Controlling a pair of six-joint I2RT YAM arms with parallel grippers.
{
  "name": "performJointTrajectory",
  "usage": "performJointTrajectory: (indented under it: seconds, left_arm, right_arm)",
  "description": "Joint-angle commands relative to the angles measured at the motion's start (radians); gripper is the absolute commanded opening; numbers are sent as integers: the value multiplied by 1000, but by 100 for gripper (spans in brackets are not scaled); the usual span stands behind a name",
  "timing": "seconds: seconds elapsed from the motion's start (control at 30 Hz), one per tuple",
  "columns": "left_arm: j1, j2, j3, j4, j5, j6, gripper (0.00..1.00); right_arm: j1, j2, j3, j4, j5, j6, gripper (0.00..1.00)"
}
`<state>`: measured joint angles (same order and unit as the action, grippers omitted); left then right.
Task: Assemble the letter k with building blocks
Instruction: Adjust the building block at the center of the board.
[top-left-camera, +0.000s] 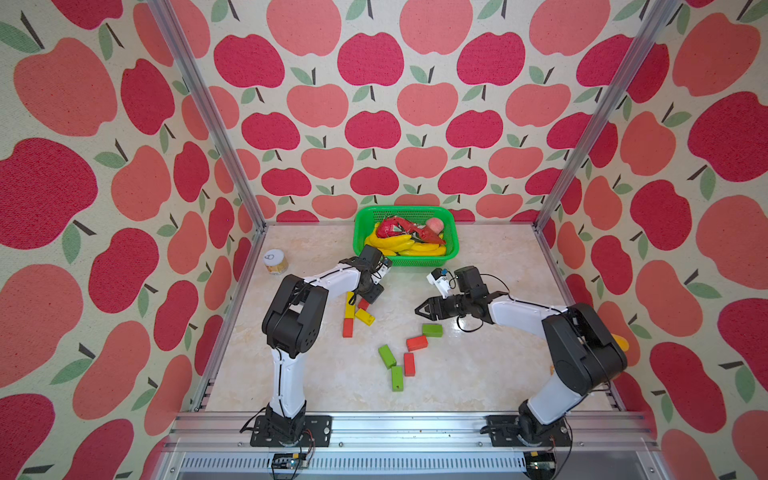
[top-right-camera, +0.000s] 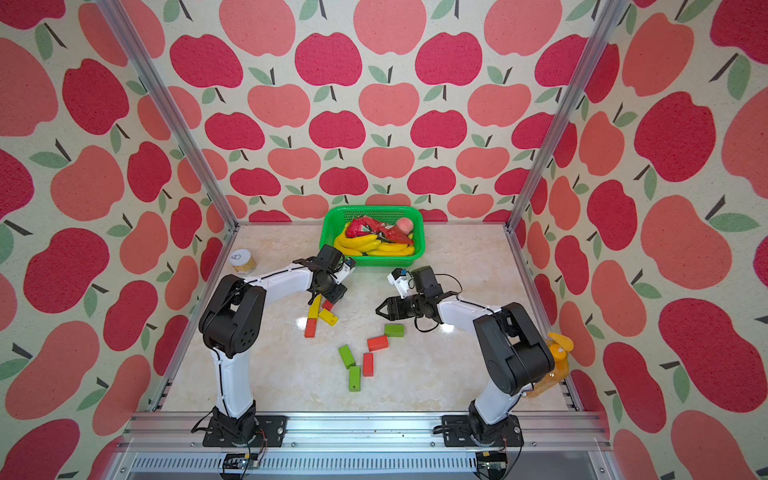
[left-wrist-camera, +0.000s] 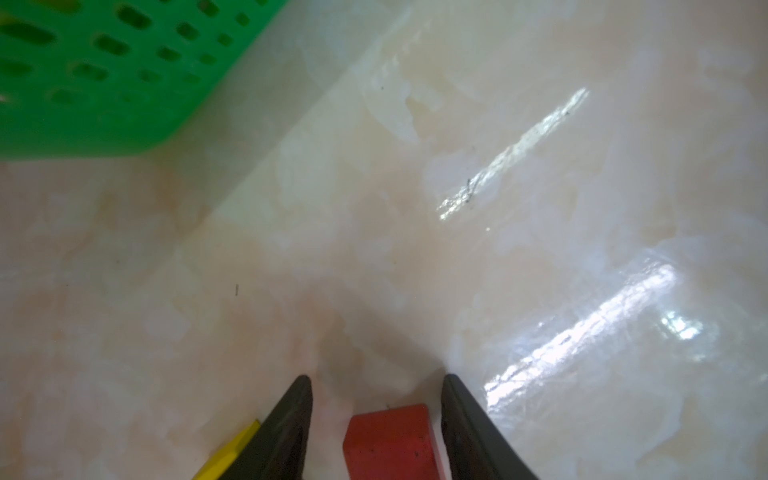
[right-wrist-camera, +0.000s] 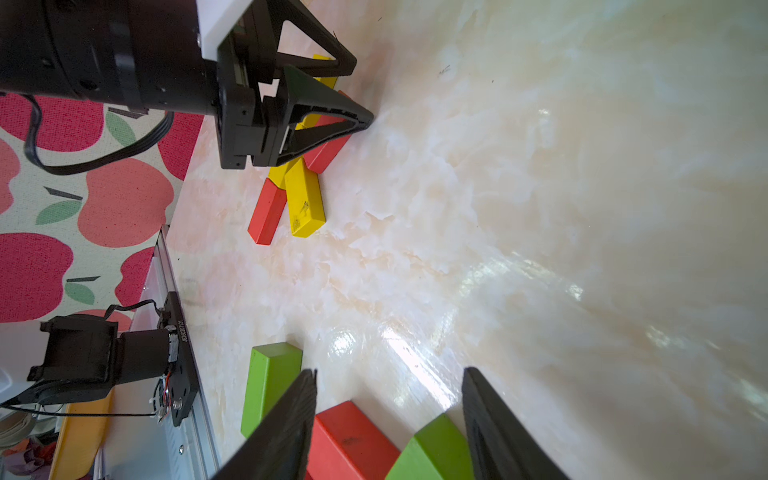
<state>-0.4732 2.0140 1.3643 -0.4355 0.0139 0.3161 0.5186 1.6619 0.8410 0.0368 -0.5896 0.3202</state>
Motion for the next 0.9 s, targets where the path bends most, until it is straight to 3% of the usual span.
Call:
performJointTrajectory:
  seconds: [0.0,0.1,0.27,0.4,0.57,0.77,0.87]
  left_arm:
    - [-13,-14,-29,-19,14,-1,59]
    - [-13,-54,-49,3,44,-23,60]
    - [-20,-102,-32,-68,-14,-107,59]
    - [-19,-158,-53,-59,48,-143,61]
    - [-13,-142,15,-113,48,-150,60]
    - [-13,-78,102,-153,-39,-154,60]
    - [-1,-72,86,-139,11,-142,62]
  right_arm:
    - [-2,10,17,-2,-15,0,60]
    - [-3,7,9,0,4,-15,60]
    - [-5,12,16,3,-1,-32,60]
    - [7,-36,37,-59,49,-41,61]
    - [18,-33,119,-123,89,-45,66]
    - [58,69,236,-155,90,-37,68]
    - [70,107,263,-166,53,-32,70]
